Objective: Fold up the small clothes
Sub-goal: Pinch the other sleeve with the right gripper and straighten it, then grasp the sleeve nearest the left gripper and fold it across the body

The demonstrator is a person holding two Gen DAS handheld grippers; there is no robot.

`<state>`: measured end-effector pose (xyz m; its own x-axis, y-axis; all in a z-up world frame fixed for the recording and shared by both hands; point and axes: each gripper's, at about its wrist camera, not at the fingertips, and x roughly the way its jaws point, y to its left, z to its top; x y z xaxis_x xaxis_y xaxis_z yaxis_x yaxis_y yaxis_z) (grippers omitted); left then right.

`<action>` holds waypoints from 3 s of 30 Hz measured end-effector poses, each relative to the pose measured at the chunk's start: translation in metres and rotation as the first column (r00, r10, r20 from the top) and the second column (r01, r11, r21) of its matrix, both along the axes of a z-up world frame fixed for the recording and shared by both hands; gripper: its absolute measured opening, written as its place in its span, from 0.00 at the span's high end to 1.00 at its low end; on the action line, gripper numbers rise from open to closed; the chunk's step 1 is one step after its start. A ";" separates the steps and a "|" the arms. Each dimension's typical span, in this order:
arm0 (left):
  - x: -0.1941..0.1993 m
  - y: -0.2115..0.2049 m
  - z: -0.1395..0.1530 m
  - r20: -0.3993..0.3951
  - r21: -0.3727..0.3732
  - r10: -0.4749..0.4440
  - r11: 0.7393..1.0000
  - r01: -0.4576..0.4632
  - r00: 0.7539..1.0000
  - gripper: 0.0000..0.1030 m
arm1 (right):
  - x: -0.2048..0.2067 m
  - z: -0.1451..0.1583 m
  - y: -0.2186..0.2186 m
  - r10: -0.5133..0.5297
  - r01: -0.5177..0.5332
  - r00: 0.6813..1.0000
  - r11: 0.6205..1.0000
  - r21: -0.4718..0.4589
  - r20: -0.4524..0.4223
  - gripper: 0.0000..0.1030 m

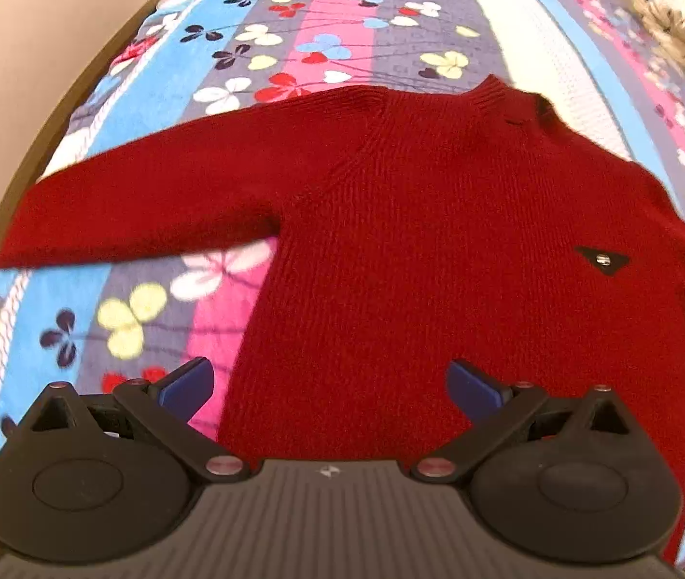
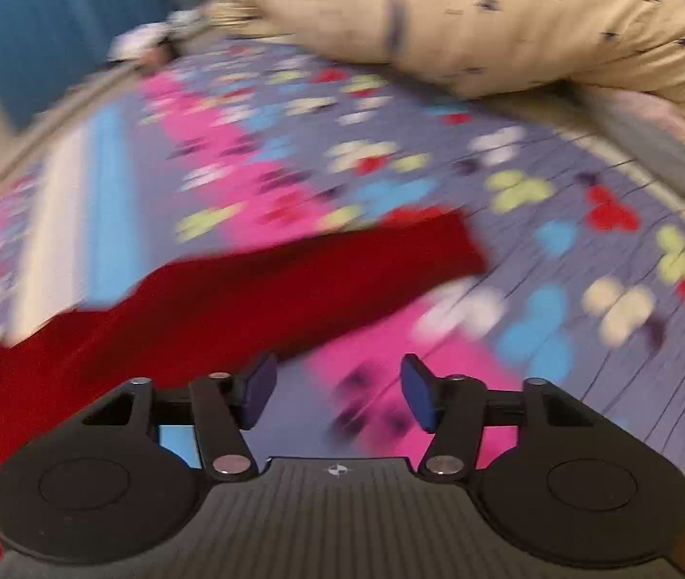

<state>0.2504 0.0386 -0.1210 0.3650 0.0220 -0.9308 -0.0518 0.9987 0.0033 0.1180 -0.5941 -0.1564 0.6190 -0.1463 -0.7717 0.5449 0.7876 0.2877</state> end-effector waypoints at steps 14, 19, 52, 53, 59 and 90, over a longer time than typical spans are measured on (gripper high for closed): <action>-0.207 -0.032 0.073 0.110 0.047 -0.184 0.983 0.180 0.977 0.00 | -0.152 0.103 0.311 0.436 -0.407 0.891 0.890 -0.207 0.124 0.14; -0.263 -0.023 0.071 0.142 0.136 -0.139 0.983 0.120 0.980 0.00 | -0.199 0.119 0.353 0.485 -0.456 0.870 0.861 -0.228 0.091 0.13; -0.157 0.089 0.030 0.184 -0.034 0.122 0.992 -0.118 0.975 0.00 | -0.151 0.092 0.388 0.472 -0.466 0.881 0.847 -0.258 -0.040 0.11; -0.139 0.106 0.023 0.201 -0.073 0.175 0.984 -0.164 0.964 0.00 | -0.143 0.088 0.386 0.463 -0.459 0.885 0.850 -0.259 -0.050 0.11; -0.040 0.226 -0.027 0.206 -0.304 0.559 0.817 -0.490 0.803 0.01 | -0.102 0.065 0.376 0.420 -0.440 0.898 0.864 -0.244 -0.132 0.11; 0.126 -0.041 0.046 0.517 -0.339 0.023 0.923 0.180 0.856 0.82 | -0.062 -0.009 0.326 0.375 -0.421 0.894 0.890 -0.174 -0.245 0.14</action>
